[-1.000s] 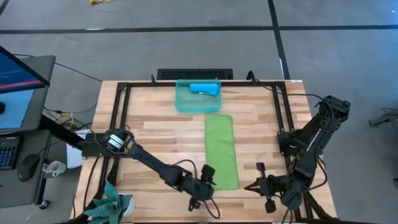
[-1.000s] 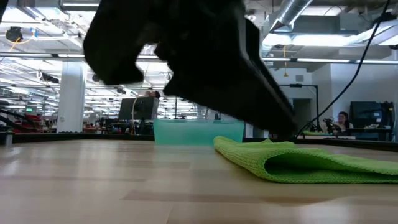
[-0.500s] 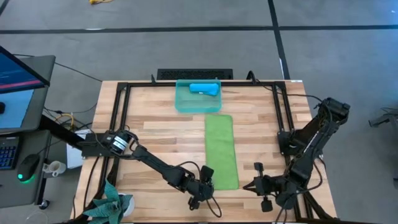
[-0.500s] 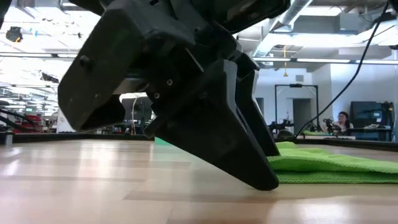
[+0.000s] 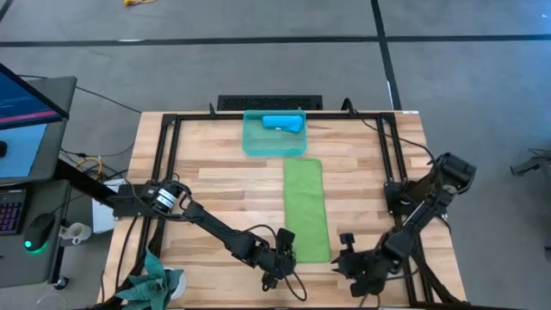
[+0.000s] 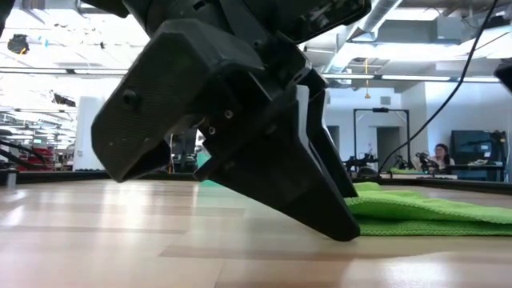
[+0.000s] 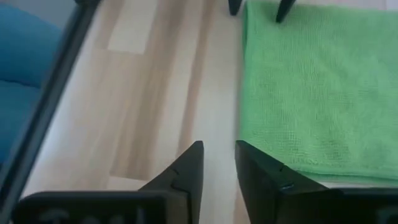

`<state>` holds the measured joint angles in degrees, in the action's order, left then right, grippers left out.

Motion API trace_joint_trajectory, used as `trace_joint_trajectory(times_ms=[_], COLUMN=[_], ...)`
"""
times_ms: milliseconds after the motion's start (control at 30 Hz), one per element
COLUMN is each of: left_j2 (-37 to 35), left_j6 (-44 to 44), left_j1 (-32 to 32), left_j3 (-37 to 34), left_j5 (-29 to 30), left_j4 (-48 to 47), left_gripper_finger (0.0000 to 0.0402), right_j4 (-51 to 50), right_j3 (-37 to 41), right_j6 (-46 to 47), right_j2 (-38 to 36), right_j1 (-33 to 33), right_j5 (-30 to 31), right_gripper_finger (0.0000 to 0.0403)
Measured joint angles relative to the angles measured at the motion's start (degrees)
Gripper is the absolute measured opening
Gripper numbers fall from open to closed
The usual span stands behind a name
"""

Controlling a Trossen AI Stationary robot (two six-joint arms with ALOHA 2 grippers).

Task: Roll microfiber towels into tight, uniform cylinder then place into a basket
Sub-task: Fold the green microfiber cloth

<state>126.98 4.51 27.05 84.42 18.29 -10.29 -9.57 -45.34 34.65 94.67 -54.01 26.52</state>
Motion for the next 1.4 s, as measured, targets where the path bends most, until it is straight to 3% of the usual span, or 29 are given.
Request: trace_joint_trajectory(times_ms=[300,633,833,1400], left_j2=[0.1,0.2,0.2,0.2], left_j6=[-0.3,0.7,1.3,0.8], left_j1=[-0.1,-0.2,-0.2,-0.3], left_j3=[-0.1,-0.2,-0.2,-0.2], left_j5=[0.2,0.2,0.0,-0.7], left_j4=[-0.4,-0.3,-0.4,-0.5], left_gripper_finger=[0.0124,0.0050,0.0021,0.0003], right_j4=[0.9,2.2,1.8,0.3], right_j3=[0.0,-0.2,-0.3,-0.2], right_j6=[-3.1,-4.6,-4.6,-4.9], right_j2=[2.1,7.2,8.2,7.5], right_j1=[2.8,4.3,5.8,7.5], right_j5=[-1.0,0.0,-3.5,-5.7], right_gripper_finger=[0.0136,0.0191,0.0198,0.0012])
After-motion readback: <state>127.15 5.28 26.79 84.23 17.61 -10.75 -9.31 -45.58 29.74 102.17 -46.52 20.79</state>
